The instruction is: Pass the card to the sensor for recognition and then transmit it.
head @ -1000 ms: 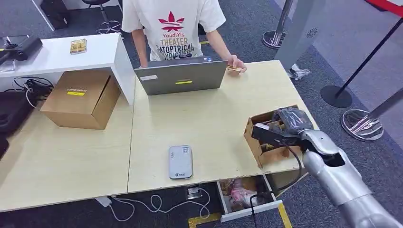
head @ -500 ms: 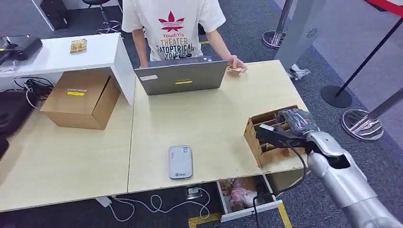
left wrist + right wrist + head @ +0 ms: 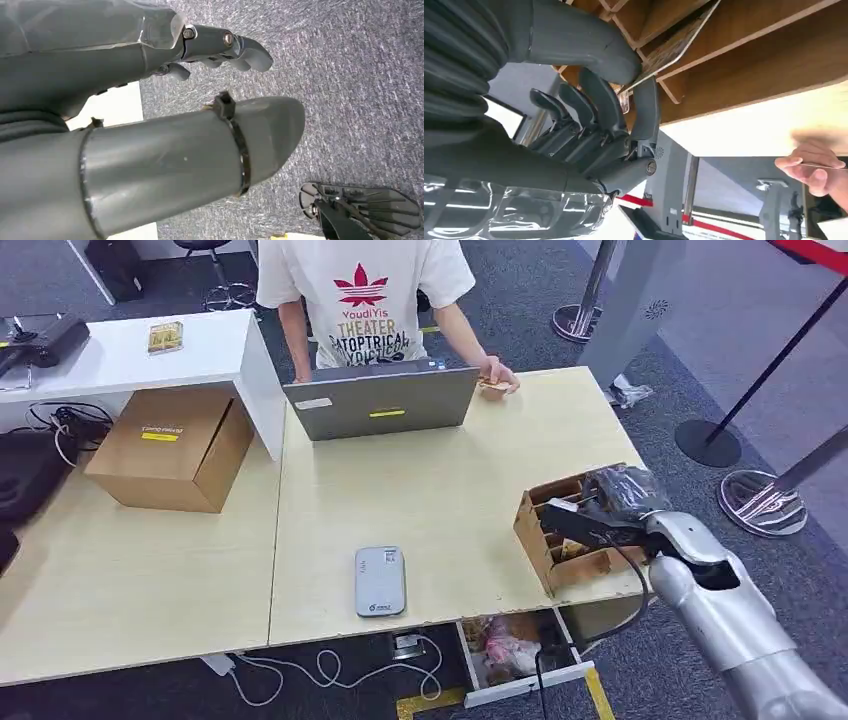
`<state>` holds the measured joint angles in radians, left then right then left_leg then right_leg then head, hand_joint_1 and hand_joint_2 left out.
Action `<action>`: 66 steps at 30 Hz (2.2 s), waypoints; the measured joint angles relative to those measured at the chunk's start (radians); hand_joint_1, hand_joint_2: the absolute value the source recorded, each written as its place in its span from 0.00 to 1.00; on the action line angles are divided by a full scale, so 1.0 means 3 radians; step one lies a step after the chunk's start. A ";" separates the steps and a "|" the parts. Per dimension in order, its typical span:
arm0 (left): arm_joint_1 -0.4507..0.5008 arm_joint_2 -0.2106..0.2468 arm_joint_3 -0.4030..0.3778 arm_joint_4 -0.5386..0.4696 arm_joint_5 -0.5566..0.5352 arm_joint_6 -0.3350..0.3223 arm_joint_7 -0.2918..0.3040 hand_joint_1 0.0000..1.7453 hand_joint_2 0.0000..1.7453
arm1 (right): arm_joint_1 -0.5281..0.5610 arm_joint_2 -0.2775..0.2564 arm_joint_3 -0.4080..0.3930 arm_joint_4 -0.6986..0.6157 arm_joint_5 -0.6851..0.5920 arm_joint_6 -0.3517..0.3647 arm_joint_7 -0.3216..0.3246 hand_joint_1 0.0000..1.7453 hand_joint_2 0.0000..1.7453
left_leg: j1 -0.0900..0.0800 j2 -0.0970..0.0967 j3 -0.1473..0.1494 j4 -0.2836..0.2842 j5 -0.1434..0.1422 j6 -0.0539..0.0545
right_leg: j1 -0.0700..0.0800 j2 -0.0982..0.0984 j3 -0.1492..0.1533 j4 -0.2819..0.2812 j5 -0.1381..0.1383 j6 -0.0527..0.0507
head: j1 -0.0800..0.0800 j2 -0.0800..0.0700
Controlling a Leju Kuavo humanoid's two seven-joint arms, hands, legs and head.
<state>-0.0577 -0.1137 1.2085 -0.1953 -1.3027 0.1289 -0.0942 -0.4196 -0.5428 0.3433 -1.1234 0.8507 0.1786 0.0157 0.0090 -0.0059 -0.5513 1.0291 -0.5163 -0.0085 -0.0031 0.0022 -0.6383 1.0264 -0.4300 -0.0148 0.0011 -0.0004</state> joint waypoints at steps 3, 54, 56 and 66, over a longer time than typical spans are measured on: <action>-0.0002 0.0001 0.0000 0.0000 0.0003 -0.0001 0.0000 0.00 0.00 | -0.0025 -0.0010 0.0000 0.0011 -0.0006 -0.0003 -0.0026 1.00 1.00 | 0.0000 0.0000 0.0000 0.0000 0.0000 0.0000 | 0.0000 0.0000 0.0000 0.0000 0.0000 0.0000 | 0.0000 0.0000; -0.0055 -0.0038 0.0027 0.0000 -0.0001 -0.0013 -0.0047 0.00 0.00 | -0.1333 0.0051 0.0401 0.0340 -0.0144 0.0214 -0.0018 0.97 1.00 | 0.0000 -0.0001 -0.0001 0.0000 0.0003 0.0000 | -0.0001 0.0000 0.0000 0.0001 0.0002 0.0000 | 0.0000 0.0000; -0.0055 -0.0041 0.0027 0.0000 -0.0005 -0.0014 -0.0046 0.00 0.00 | -0.1385 0.0067 0.0420 0.0359 -0.0149 0.0212 -0.0014 0.98 1.00 | 0.0000 -0.0002 -0.0001 0.0000 0.0003 0.0000 | -0.0001 -0.0001 0.0000 0.0001 0.0002 0.0000 | 0.0000 0.0000; -0.0062 -0.0042 0.0027 0.0000 -0.0014 -0.0004 -0.0022 0.00 0.00 | -0.1835 0.0382 0.0509 0.0906 -0.0195 0.0191 -0.0015 1.00 1.00 | 0.0001 0.0001 -0.0001 0.0000 0.0005 -0.0003 | -0.0001 0.0002 0.0000 0.0002 0.0003 0.0000 | 0.0000 0.0000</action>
<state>-0.0764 -0.1263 1.2165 -0.1953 -1.3069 0.1278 -0.1007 -0.9702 -0.4283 0.4959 -0.8517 0.7923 0.2358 0.0111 0.0092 -0.0055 -0.5516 1.0292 -0.5149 -0.0094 -0.0033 0.0028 -0.6383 1.0272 -0.4292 -0.0148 0.0011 -0.0004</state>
